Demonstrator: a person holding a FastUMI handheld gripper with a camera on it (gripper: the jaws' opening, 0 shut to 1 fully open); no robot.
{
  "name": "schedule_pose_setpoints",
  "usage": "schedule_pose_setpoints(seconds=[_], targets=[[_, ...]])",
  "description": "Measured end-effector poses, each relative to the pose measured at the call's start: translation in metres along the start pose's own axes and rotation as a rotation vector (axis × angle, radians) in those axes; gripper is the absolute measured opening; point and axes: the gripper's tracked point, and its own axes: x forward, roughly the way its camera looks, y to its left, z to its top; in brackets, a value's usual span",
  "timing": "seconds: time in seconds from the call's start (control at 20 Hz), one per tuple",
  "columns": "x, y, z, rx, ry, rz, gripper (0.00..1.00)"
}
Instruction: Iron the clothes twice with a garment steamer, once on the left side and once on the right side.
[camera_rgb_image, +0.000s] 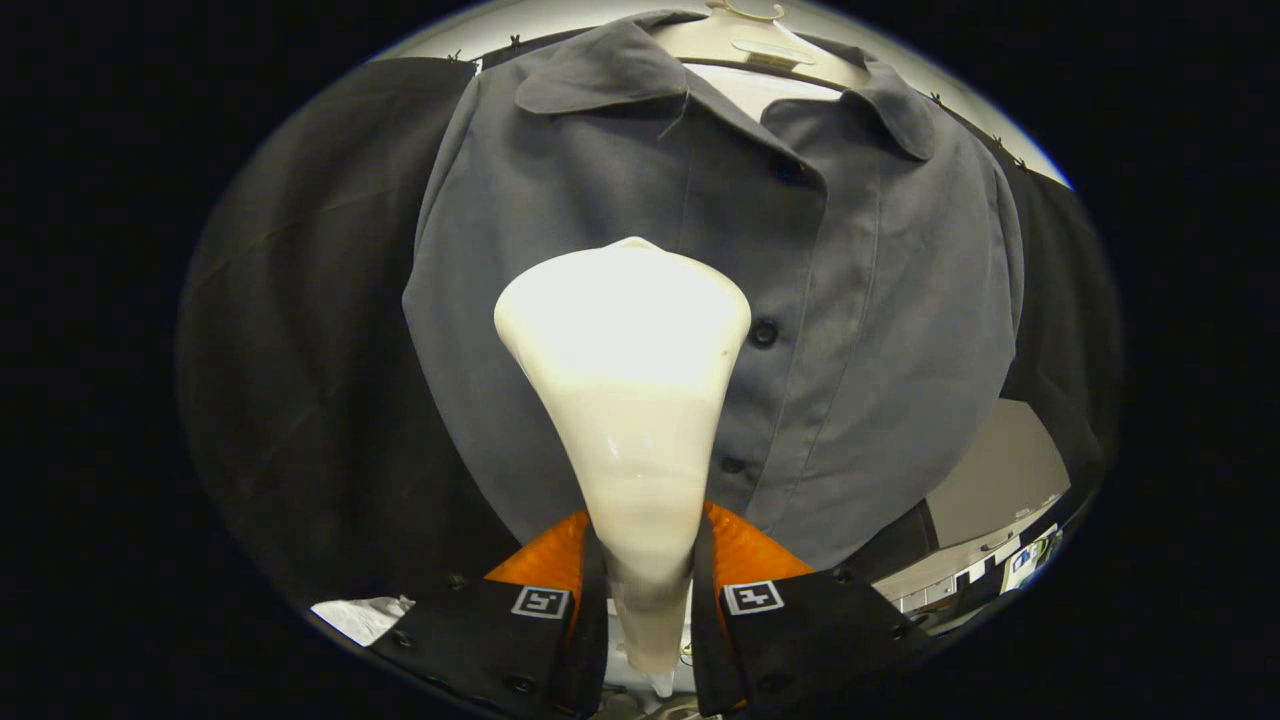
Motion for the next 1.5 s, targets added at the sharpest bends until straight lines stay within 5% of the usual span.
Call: schedule_pose_setpoints(seconds=[1.5], targets=[[0.074,0.008,-0.248,0.046,0.396,-0.003,0.43]])
